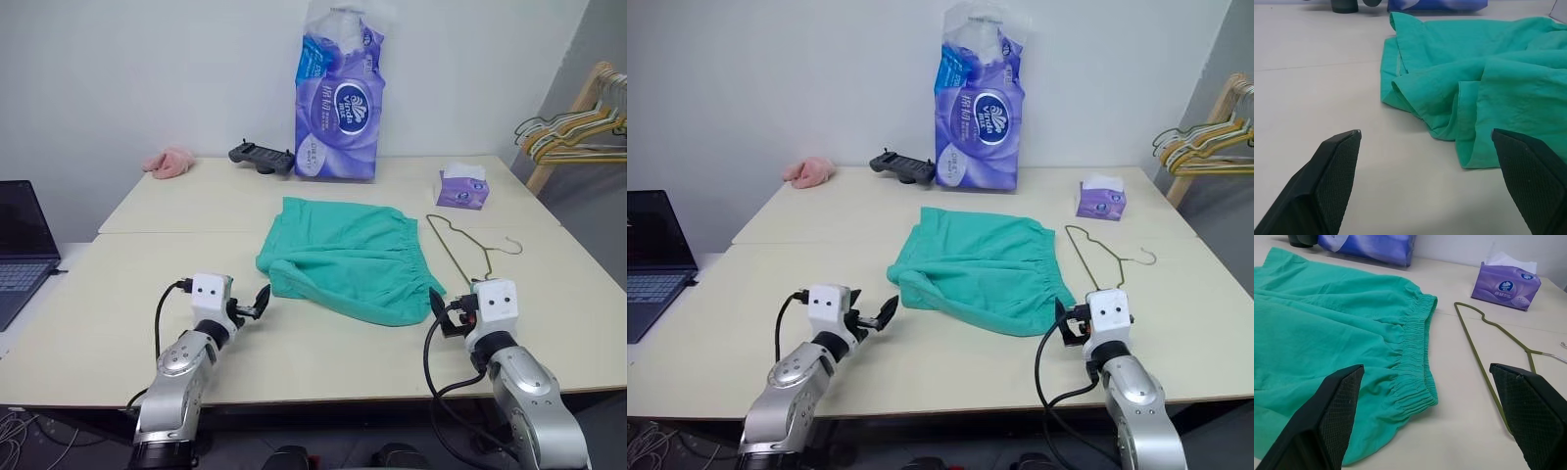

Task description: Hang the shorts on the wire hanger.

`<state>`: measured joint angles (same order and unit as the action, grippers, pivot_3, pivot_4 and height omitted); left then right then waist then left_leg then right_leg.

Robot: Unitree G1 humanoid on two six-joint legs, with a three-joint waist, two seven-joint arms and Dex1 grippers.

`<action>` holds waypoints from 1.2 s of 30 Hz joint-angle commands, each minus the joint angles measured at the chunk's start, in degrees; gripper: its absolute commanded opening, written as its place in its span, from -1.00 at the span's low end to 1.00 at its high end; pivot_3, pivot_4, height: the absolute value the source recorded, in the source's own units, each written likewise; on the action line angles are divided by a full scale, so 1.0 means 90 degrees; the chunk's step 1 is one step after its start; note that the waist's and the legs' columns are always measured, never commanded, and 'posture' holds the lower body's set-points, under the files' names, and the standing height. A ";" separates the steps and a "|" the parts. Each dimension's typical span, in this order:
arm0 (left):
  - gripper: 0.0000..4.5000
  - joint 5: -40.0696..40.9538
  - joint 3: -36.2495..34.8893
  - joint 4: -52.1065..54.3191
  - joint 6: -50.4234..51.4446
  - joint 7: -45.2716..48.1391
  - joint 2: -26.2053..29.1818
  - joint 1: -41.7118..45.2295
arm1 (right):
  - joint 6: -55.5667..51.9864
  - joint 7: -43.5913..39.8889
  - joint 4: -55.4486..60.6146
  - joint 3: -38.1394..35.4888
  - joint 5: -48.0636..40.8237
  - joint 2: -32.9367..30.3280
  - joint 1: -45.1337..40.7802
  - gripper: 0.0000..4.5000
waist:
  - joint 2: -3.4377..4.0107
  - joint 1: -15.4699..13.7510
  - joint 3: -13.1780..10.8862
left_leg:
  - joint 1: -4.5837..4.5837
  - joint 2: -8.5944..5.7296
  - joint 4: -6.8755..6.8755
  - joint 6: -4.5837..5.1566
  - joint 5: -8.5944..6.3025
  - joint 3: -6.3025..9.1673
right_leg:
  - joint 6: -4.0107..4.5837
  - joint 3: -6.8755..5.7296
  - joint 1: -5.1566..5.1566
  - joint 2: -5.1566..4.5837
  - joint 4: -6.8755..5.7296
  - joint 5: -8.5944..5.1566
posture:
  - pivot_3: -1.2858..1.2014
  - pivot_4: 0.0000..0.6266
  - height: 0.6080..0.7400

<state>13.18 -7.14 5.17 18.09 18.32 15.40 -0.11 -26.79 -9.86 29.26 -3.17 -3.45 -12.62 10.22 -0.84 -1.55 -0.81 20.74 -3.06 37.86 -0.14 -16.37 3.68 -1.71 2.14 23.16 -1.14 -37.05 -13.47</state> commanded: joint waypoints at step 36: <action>1.00 0.0378 0.0587 -0.0009 -0.0009 0.1792 0.0786 0.0616 | -0.0315 -0.1641 -0.0059 0.0066 -0.0836 -0.1030 -0.0475 0.95 | 0.0000 0.0011 0.0000 | 0.0000 -0.0004 0.0001 0.0001 0.0000 -0.0003 | 0.0001 -0.0002 -0.0002 0.0008 0.0002 -0.0001 | 0.05 -1.00 1.00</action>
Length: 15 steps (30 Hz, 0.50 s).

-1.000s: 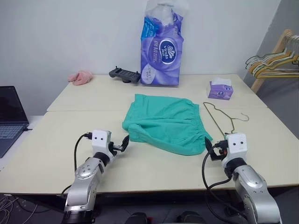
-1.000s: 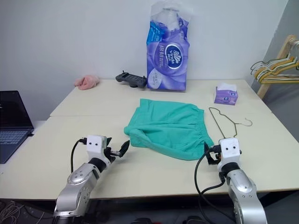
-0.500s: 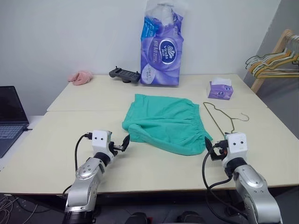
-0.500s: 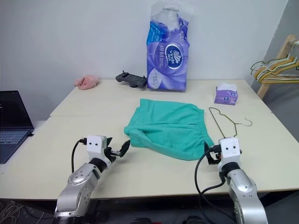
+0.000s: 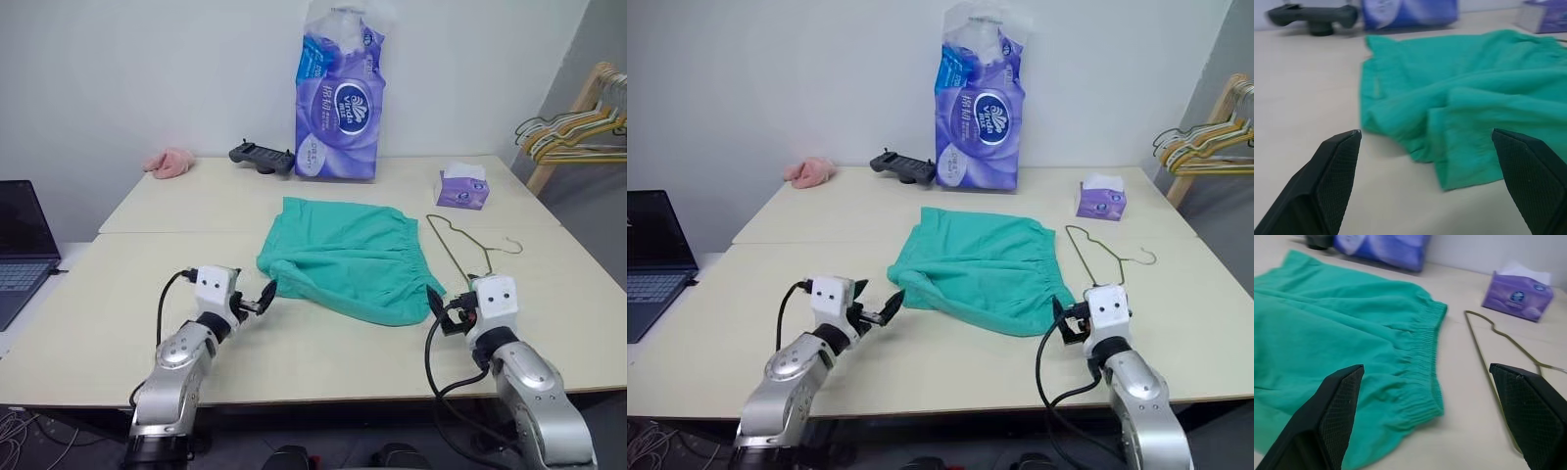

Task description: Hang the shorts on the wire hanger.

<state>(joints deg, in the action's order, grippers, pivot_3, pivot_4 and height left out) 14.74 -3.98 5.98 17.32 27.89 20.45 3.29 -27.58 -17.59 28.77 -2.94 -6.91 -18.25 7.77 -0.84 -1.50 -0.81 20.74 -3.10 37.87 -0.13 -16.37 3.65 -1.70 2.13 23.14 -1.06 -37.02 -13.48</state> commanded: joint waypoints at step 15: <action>1.00 0.0067 0.0514 -0.2357 -0.0561 0.2081 0.0521 0.1434 | -0.0583 -0.2328 -0.1682 -0.0023 -0.1396 -0.1455 -0.1509 0.95 | -0.0006 0.0017 -0.0006 | -0.0001 0.0003 0.0004 0.0003 -0.0001 -0.0002 | 0.0027 0.0005 -0.0001 -0.0007 0.0000 0.0007 | 0.03 -1.00 1.00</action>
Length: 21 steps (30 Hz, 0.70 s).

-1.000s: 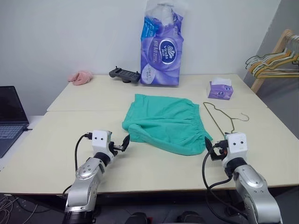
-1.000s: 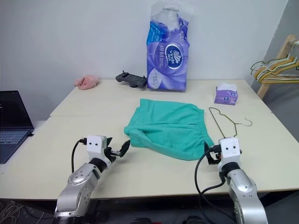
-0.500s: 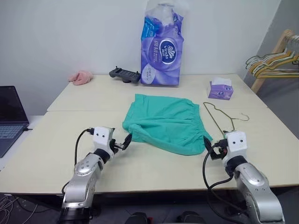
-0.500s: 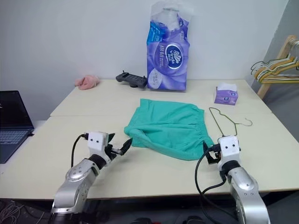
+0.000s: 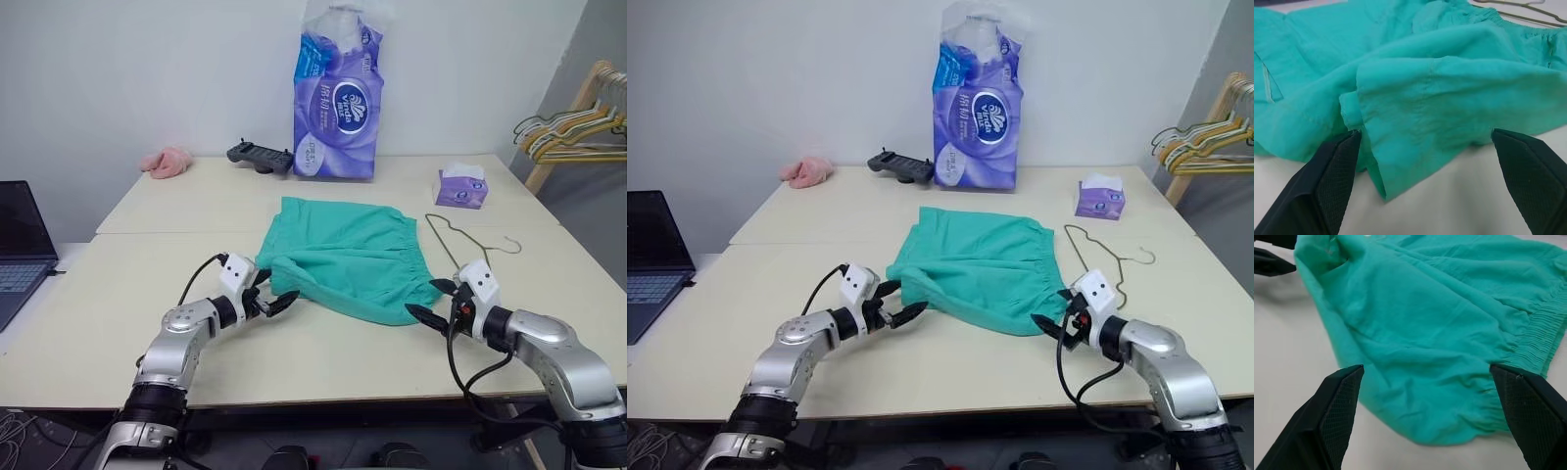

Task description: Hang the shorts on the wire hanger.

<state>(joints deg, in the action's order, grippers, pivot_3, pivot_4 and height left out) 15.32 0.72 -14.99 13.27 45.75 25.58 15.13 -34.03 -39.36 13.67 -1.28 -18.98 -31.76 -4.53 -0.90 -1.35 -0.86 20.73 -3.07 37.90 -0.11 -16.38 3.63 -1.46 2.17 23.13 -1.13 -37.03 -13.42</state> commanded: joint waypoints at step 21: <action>1.00 -0.0442 0.0371 -0.1215 -0.0546 0.0460 -0.0460 0.0699 | 0.0606 0.0120 -0.2439 -0.0225 0.0153 0.0322 -0.1163 0.95 | 0.0000 0.0027 0.0001 | 0.0001 -0.0001 0.0003 0.0001 0.0000 -0.0002 | 0.0002 0.0001 0.0003 -0.0002 -0.0006 0.0003 | 0.01 -1.00 1.00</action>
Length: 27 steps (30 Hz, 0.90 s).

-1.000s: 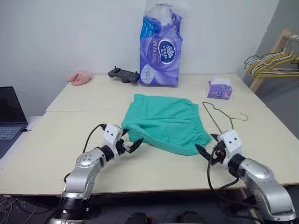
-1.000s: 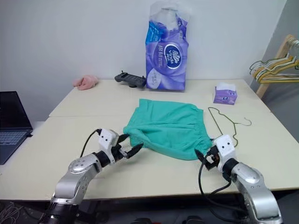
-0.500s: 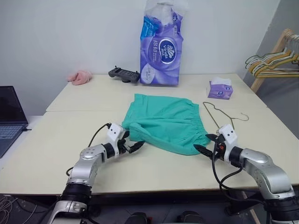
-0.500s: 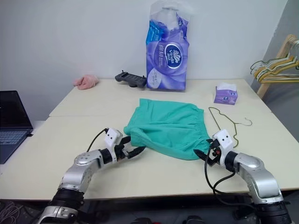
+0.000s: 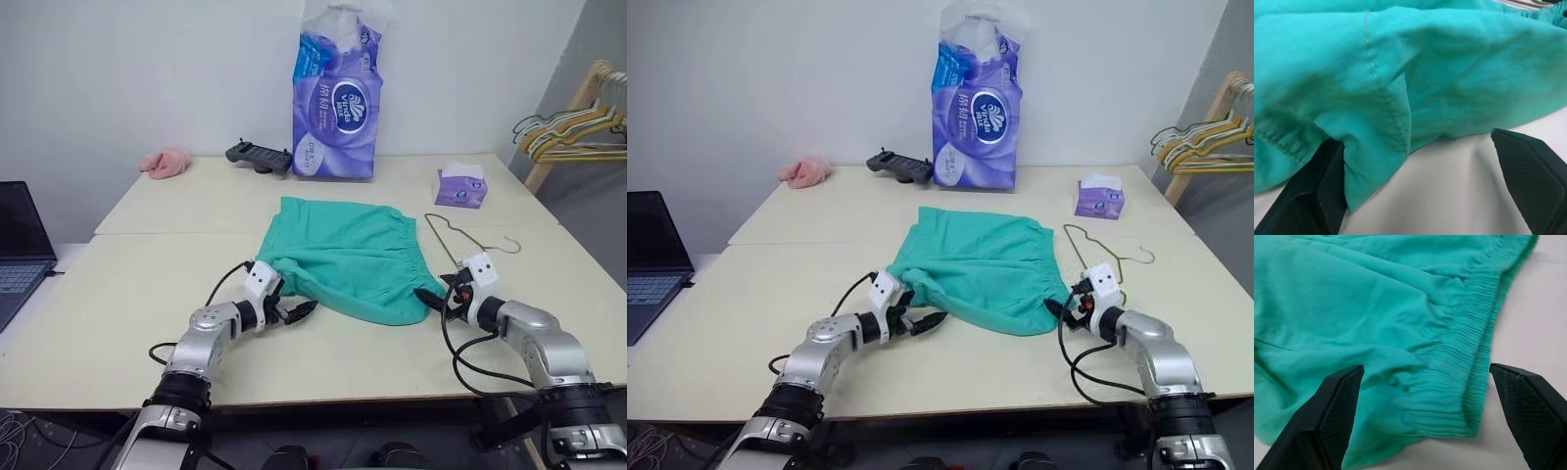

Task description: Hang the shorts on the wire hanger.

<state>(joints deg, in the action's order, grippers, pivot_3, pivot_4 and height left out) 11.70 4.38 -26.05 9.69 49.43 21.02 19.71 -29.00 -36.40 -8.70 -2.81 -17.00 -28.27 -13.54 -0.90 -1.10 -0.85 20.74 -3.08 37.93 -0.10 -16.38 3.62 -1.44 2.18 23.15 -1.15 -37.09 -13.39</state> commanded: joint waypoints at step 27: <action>-0.98 -0.0127 -0.0151 0.0233 -0.0323 0.0415 0.0440 -0.0223 | -0.0095 -0.1333 0.0376 0.0544 -0.0010 -0.0306 0.0036 -1.00 | 0.0000 -0.0030 0.0002 | 0.0000 0.0000 0.0001 0.0002 -0.0001 0.0002 | -0.0001 -0.0001 0.0001 -0.0003 -0.0002 0.0000 | 0.06 -1.00 1.00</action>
<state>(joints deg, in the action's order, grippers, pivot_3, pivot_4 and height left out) 10.17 4.18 -26.04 7.23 53.08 24.03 17.83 -30.89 -47.55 -7.40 2.19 -16.94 -30.69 -12.93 -0.90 -1.38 -0.82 20.74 -3.08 37.94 -0.08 -16.40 3.64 -1.44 2.18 23.16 -1.17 -37.10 -13.39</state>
